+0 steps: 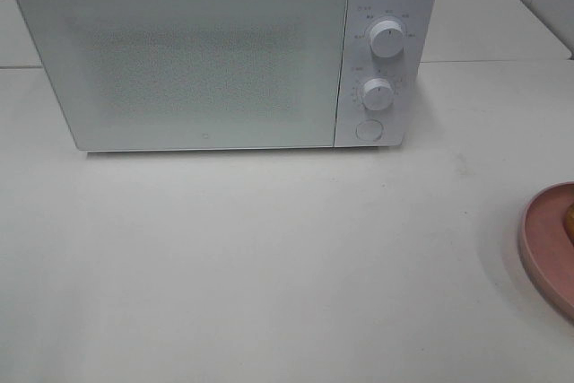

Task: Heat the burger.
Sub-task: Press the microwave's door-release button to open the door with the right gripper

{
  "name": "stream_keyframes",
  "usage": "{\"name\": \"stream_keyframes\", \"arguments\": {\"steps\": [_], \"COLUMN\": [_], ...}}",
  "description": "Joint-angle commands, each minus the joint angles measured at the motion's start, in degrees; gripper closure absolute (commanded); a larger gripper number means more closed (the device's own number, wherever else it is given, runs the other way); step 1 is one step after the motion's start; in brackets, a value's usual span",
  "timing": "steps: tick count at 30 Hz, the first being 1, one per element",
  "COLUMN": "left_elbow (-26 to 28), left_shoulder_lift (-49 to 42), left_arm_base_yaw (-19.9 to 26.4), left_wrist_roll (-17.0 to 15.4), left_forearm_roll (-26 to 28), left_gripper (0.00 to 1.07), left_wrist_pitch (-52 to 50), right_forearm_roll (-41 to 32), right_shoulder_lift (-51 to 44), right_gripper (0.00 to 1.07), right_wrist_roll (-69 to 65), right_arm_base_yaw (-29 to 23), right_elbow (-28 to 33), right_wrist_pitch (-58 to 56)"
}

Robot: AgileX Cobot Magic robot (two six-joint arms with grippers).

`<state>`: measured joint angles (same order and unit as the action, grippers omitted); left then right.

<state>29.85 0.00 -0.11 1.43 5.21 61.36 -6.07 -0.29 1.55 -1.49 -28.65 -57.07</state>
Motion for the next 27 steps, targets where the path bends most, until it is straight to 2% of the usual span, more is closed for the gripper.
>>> {"name": "stream_keyframes", "arguments": {"steps": [1, 15, 17, 27], "left_elbow": [-0.11, -0.11, -0.11, -0.11], "left_shoulder_lift": [0.06, 0.06, 0.06, 0.06], "left_arm_base_yaw": [0.17, 0.17, 0.17, 0.17], "left_wrist_roll": [-0.17, -0.17, -0.17, -0.17], "left_forearm_roll": [0.17, 0.17, 0.17, 0.17], "left_gripper": [0.06, 0.06, 0.06, 0.06], "left_wrist_pitch": [0.06, 0.06, 0.06, 0.06], "right_forearm_roll": [0.23, 0.17, 0.06, 0.06], "right_shoulder_lift": [-1.38, -1.03, 0.86, 8.08], "right_gripper": [0.32, 0.32, 0.32, 0.32], "right_wrist_roll": [0.34, 0.34, 0.34, 0.34], "right_arm_base_yaw": [0.40, 0.40, 0.40, 0.40], "right_elbow": [0.17, -0.29, -2.41, -2.69], "right_wrist_pitch": [0.23, 0.69, 2.69, 9.11]}}
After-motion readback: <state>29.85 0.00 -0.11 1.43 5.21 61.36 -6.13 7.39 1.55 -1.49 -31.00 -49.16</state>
